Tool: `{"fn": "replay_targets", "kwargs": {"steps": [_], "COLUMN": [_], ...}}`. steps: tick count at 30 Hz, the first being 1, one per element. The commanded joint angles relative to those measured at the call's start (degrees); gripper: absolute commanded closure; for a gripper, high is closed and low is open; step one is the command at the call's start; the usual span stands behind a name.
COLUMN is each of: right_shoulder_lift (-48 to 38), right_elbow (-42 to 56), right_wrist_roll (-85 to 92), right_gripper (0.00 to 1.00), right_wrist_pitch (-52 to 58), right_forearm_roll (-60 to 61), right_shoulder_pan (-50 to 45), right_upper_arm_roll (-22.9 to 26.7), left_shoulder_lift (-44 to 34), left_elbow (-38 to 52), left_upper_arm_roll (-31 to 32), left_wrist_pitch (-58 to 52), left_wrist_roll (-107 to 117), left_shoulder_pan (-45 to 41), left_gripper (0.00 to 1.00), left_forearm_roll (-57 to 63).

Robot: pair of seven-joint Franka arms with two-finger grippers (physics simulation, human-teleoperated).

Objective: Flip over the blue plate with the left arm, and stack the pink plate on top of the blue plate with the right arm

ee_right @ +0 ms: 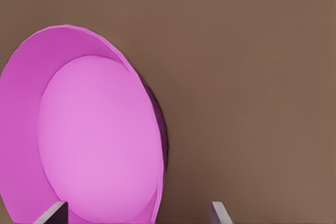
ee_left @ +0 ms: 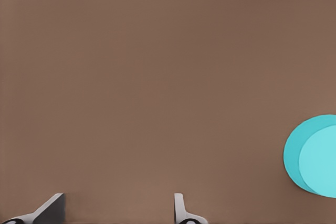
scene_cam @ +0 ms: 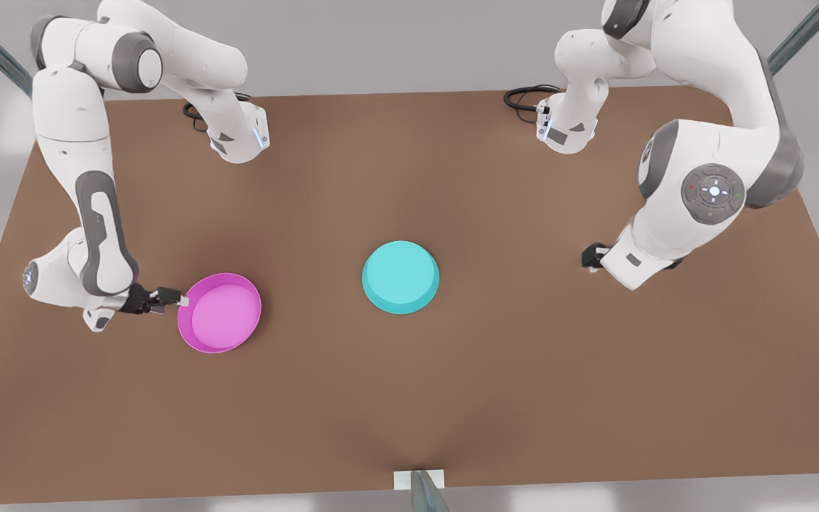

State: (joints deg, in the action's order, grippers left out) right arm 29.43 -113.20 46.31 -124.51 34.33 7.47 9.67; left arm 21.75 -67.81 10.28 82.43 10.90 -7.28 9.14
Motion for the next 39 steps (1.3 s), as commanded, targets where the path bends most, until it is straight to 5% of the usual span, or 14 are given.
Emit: {"fn": "replay_targets", "kwargs": {"steps": [1, 5, 10, 26, 35, 39], "right_shoulder_lift": [0.19, 1.94, 3.17, 3.53, 4.23, 4.41], "right_elbow": [0.0, 0.26, 0.97, 0.88, 0.88, 0.97], "right_wrist_roll": [0.63, 0.19, -0.16, -0.08, -0.08, 0.01], "right_gripper": [0.04, 0.1, 0.34, 0.63, 0.64, 0.72], "right_wrist_pitch": [-0.03, -0.2, -0.29, -2.58, -3.46, -3.54], "right_forearm_roll": [0.12, 0.12, 1.53, 1.53, 1.53, 1.53], "right_shoulder_pan": [0.0, 0.0, -1.15, -2.47, -2.55, -2.55], "right_upper_arm_roll": [0.0, -0.09, -0.09, 0.18, 0.09, 0.09], "left_shoulder_lift": [0.31, 0.31, 0.58, 0.75, 0.93, 0.93], "left_elbow": [0.05, -0.13, -0.21, -0.3, -0.3, -0.39], "left_upper_arm_roll": [0.0, 0.0, -0.08, -0.08, -0.08, -0.08], "left_wrist_pitch": [0.01, -0.17, -0.08, -0.08, -0.17, -0.17], "left_wrist_roll": [0.0, 0.09, 0.0, 0.0, 0.0, 0.09], "left_shoulder_pan": [0.08, -0.19, -0.19, -0.27, -0.27, -0.27], "left_gripper": [0.0, 0.0, 0.0, 0.0, 0.0, 0.0], "left_forearm_roll": [3.52, 3.61, 3.96, 4.05, 3.96, 4.05]}}
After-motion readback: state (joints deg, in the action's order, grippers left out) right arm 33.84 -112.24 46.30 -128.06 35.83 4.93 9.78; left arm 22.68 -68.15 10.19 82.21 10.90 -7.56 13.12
